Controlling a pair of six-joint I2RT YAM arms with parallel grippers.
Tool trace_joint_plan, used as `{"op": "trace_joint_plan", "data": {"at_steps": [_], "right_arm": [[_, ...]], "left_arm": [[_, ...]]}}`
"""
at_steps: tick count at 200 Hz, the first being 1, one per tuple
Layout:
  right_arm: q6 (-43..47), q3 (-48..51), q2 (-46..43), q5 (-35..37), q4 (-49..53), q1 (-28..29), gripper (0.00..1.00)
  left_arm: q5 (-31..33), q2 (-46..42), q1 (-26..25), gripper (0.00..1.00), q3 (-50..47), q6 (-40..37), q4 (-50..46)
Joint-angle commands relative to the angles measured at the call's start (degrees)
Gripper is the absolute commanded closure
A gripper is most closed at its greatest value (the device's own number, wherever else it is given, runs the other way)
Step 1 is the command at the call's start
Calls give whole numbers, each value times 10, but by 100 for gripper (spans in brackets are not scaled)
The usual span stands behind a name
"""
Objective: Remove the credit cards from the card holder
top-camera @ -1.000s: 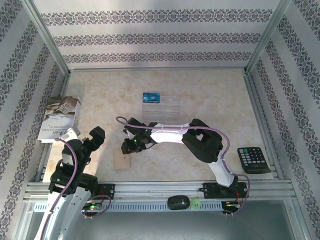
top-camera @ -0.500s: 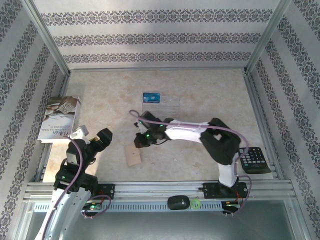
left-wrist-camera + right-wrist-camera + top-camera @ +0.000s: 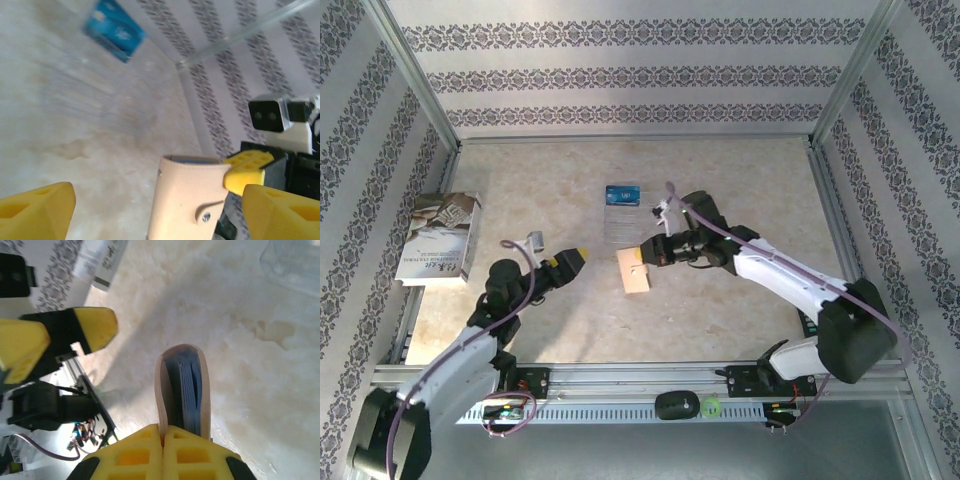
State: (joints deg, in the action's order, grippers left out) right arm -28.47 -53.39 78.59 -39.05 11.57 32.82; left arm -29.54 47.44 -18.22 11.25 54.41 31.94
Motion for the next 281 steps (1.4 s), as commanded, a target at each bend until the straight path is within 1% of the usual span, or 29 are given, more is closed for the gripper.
{"op": "trace_joint_plan", "data": {"at_steps": [1, 26, 42, 55, 60, 72, 88, 109, 127, 138, 166, 175, 185, 191, 194, 205, 211, 227, 235, 251, 266, 281], "right_arm": [[6, 5, -48, -77, -16, -33, 100], [-25, 17, -84, -125, -58, -71, 100], [-42, 16, -92, -153, -80, -83, 100], [-52, 12, -94, -173, -95, -84, 100], [-57, 12, -94, -178, -103, -83, 100], [-74, 12, -94, -185, -124, -83, 100], [-86, 9, -88, -190, -141, -81, 100], [-97, 5, -72, -200, -165, -81, 100], [-115, 3, -55, -208, -200, -79, 100], [-116, 1, -48, -204, -207, -79, 100], [-119, 2, -34, -189, -207, -86, 100], [-114, 1, -33, -177, -198, -86, 100], [-110, 1, -34, -141, -177, -86, 100], [-107, 2, -36, -121, -167, -87, 94], [-104, 1, -38, -112, -158, -87, 92], [-93, -3, -48, -52, -120, -86, 75], [-89, -2, -57, -22, -106, -86, 70], [-79, 1, -81, 51, -75, -79, 58], [-73, 1, -92, 88, -57, -71, 56], [-57, 0, -103, 164, -31, -37, 53], [-41, -7, -95, 220, -19, 16, 53], [-24, -23, -81, 254, -8, 59, 52]], "left_arm": [[-55, 69, -21, 16, 26, -1, 221], [-88, 174, -51, 19, 59, 8, 328], [-105, 246, -60, 16, 78, 35, 416], [-113, 301, -62, 15, 88, 66, 498], [-116, 315, -63, 15, 99, 75, 500], [-128, 335, -75, 18, 120, 68, 500], [-126, 334, -92, 20, 132, 53, 499], [-133, 332, -93, 23, 140, 49, 496], [-144, 346, -97, 32, 149, 56, 499], [-146, 352, -99, 41, 154, 60, 499], [-131, 342, -100, 71, 150, 58, 488], [-126, 334, -100, 79, 152, 51, 467], [-112, 319, -101, 91, 153, 40, 427], [-98, 308, -104, 98, 151, 30, 401], [-89, 301, -105, 100, 151, 26, 384], [-44, 267, -116, 100, 147, -1, 314], [-19, 245, -124, 100, 147, -20, 266], [94, 184, -148, 100, 165, -57, 80], [139, 163, -158, 100, 173, -68, 16], [222, 132, -178, 100, 176, -68, -52], [274, 116, -193, 100, 186, -61, -101], [304, 111, -203, 100, 209, -59, -145]]}}
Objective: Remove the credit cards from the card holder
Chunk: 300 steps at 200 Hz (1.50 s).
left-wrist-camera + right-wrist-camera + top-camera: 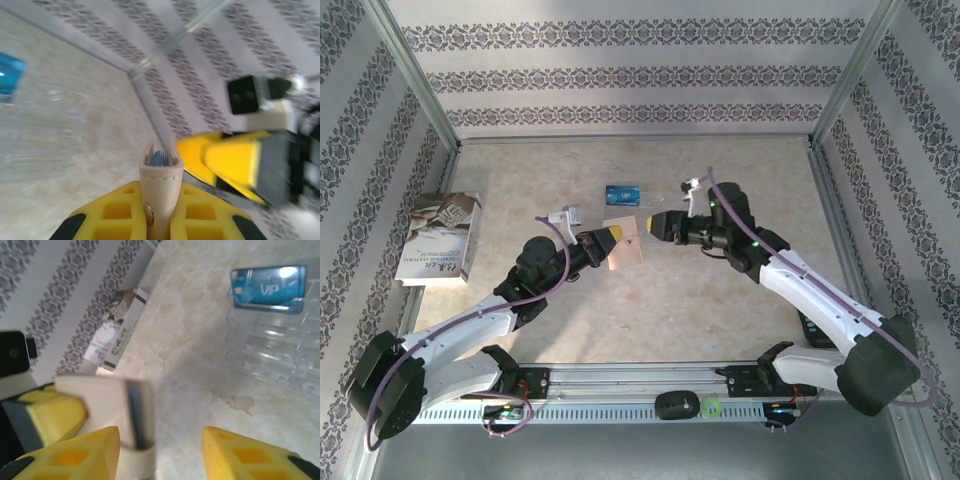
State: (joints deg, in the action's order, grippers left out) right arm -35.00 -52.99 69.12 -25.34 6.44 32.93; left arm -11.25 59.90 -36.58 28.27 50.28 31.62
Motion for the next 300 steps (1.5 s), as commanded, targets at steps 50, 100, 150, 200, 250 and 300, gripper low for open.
{"op": "trace_joint_plan", "data": {"at_steps": [50, 100, 150, 200, 250, 300], "right_arm": [[92, -70, 57, 163, 65, 132, 48], [116, -99, 90, 174, 73, 154, 46], [116, -102, 114, 174, 65, 160, 45], [118, -114, 139, 188, 64, 160, 48], [114, -110, 139, 246, 76, 159, 81], [102, -87, 123, 268, 72, 148, 100]], "left_arm": [[144, -1, -26, 100, 80, 2, -202], [130, 7, -26, 100, 83, 12, -194], [123, 0, -26, 100, 84, 16, -188], [113, -2, -26, 100, 87, 26, -184], [104, 0, -25, 100, 83, 39, -181], [101, -2, -25, 100, 76, 46, -182]]}}
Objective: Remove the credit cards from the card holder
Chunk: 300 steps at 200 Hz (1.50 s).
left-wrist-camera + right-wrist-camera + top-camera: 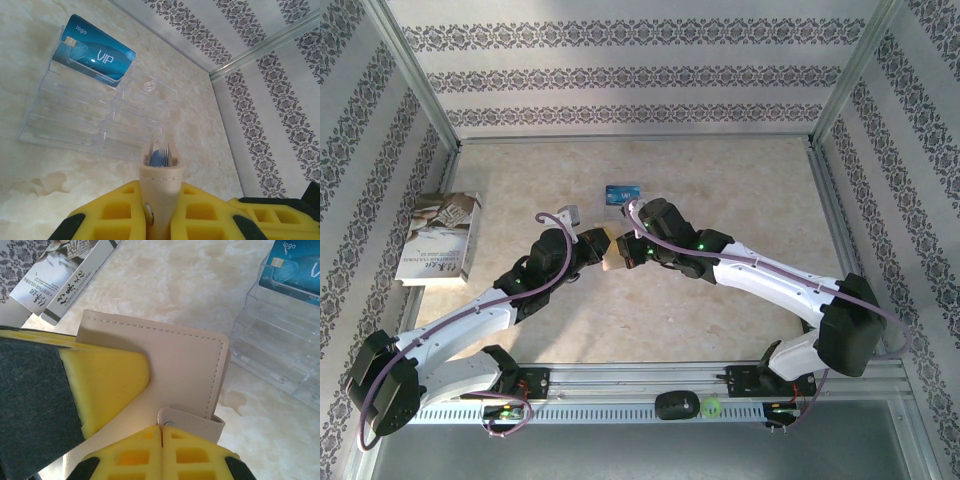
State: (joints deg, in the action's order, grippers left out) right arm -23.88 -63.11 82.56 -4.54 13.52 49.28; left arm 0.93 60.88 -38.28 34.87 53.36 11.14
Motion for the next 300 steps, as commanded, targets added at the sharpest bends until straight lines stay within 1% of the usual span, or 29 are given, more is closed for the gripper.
{"op": "trace_joint_plan", "data": {"at_steps": [1, 57, 74, 89, 106, 120, 130, 150, 163, 169, 180, 187, 207, 228, 256, 276, 300], "right_arm": [[-10, 15, -12, 60, 1, -16, 100], [-47, 81, -51, 61, -3, -60, 100], [-56, 107, -64, 36, -9, -73, 100], [-51, 137, -85, -2, -27, -80, 100], [-49, 154, -108, -20, -26, -79, 100], [-57, 164, -114, -27, -20, -79, 100], [-65, 175, -114, -32, -18, -78, 100], [-79, 204, -110, -26, -18, -70, 100], [-88, 223, -106, -25, -20, -67, 100], [-92, 230, -105, -24, -21, -67, 100], [-98, 240, -105, -18, -23, -66, 100], [-101, 245, -107, -14, -23, -64, 100], [-107, 247, -113, -3, -17, -60, 100], [-108, 236, -120, 0, -7, -48, 100], [-115, 201, -115, -3, 0, -26, 100], [-114, 165, -104, -7, 2, -3, 100], [-113, 128, -89, -14, 1, 17, 100]], "left_arm": [[-21, -13, -9, 100, 9, 16, 23], [-36, -5, -8, 100, -5, 16, 35], [-42, 2, -9, 100, -15, 5, 37], [-72, 18, -8, 100, -26, -12, 52], [-101, 45, -9, 100, -43, -17, 68], [-113, 70, -9, 88, -62, -14, 85], [-116, 88, -9, 83, -75, -9, 92], [-137, 144, -11, 78, -96, 5, 123], [-144, 181, -14, 75, -93, 7, 119], [-148, 195, -15, 71, -94, 9, 123], [-148, 211, -15, 61, -94, 16, 127], [-147, 216, -15, 56, -92, 17, 125], [-132, 206, -15, 46, -80, 10, 88], [-105, 162, -14, 40, -73, -8, 46], [-78, 84, 6, 36, -68, -27, -22], [-77, 28, 31, 36, -65, -41, -70], [-80, -12, 42, 35, -51, -67, -118]]}}
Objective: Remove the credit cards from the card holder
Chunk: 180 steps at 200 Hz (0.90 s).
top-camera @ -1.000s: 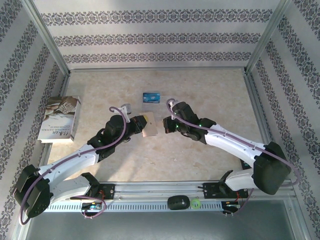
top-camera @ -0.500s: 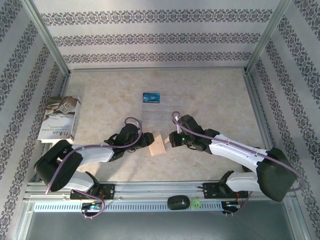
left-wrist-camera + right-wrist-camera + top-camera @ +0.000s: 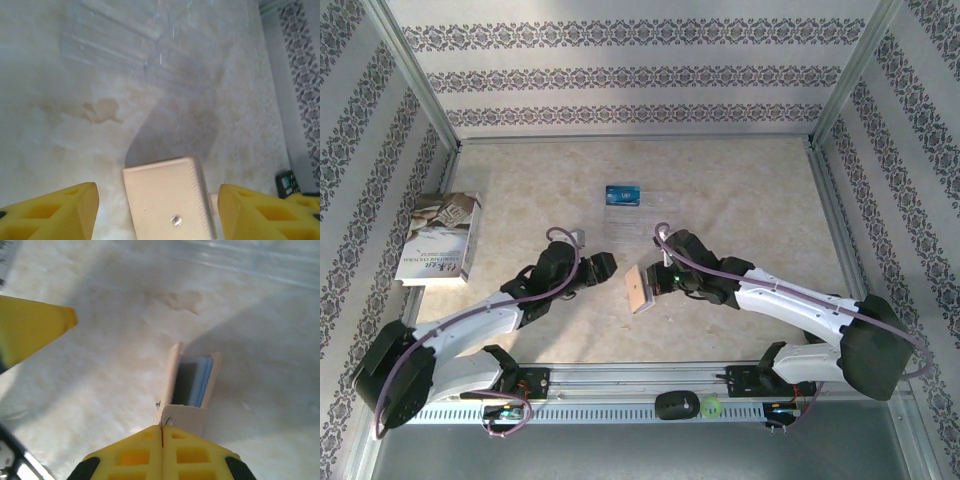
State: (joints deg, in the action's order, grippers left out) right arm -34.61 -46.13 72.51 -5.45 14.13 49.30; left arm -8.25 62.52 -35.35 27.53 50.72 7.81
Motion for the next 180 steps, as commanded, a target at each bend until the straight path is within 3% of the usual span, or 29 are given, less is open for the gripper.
{"op": "trace_joint_plan", "data": {"at_steps": [1, 50, 117, 180], "right_arm": [[-6, -42, 12, -5, -5, 17, 100], [-35, -1, 7, 58, 4, 5, 100], [-92, 158, -52, 130, 5, -99, 100], [-87, 168, 5, 154, 8, -129, 100]], "left_arm": [[11, -28, 12, 35, 22, -41, -86], [-34, 1, 12, 34, 36, -55, -85], [-77, 81, 11, 33, 51, -69, -53], [-88, 158, -12, 37, 81, -90, -39]]}}
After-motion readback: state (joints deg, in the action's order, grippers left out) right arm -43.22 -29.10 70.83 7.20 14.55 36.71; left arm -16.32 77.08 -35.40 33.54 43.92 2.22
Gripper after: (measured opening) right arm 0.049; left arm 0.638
